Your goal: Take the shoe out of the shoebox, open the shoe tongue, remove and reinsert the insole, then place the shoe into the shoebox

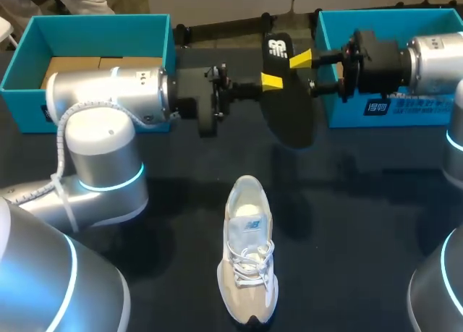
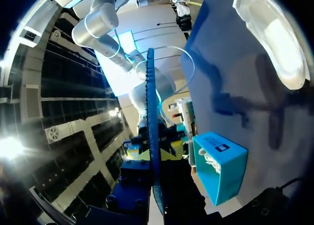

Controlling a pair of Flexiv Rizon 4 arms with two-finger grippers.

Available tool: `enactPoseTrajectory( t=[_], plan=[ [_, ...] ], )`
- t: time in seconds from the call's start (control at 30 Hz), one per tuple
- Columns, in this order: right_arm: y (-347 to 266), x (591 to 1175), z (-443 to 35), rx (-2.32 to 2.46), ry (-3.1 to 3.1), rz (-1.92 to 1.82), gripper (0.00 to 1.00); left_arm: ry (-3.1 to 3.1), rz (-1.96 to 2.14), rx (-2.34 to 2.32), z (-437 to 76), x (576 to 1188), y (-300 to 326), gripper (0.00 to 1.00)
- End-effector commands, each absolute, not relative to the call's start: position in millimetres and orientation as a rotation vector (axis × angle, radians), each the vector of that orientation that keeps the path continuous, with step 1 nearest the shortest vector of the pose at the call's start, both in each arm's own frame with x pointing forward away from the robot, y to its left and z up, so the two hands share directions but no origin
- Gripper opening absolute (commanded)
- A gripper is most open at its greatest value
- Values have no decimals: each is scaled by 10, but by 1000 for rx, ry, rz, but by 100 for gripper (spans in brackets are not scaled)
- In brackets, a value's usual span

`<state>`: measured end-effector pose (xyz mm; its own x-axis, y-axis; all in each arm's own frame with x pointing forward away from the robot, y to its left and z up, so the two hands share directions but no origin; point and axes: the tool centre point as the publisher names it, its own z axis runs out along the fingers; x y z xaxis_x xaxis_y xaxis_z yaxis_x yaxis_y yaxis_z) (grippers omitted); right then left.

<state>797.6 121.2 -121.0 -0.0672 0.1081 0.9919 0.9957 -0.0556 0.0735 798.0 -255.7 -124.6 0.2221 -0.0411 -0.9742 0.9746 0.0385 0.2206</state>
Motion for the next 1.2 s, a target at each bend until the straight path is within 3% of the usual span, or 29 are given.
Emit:
enactPoseTrajectory(
  t=[0.03, 0.4, 0.6, 0.87, 1.2],
  plan=[
    [1086, 7757, -1225, -1304, -1307, -1275, 100, 1052, -1027, 1256, -1242, 7845, -2263, 0],
    [1055, 7631, -1257, -1303, -1309, -1266, 100, 1244, -1098, 1217, -1408, 7679, -1887, 0],
    [1055, 7631, -1257, -1303, -1309, -1266, 100, 1436, -1424, 1057, -1376, 7572, -1754, 0],
    [1055, 7631, -1257, -1303, -1309, -1266, 100, 1807, -2007, 488, -1284, 7506, -1706, 0],
    [1055, 7631, -1257, -1303, -1309, -1266, 100, 1807, -2007, 488, -1284, 7506, -1706, 0]
  ],
)
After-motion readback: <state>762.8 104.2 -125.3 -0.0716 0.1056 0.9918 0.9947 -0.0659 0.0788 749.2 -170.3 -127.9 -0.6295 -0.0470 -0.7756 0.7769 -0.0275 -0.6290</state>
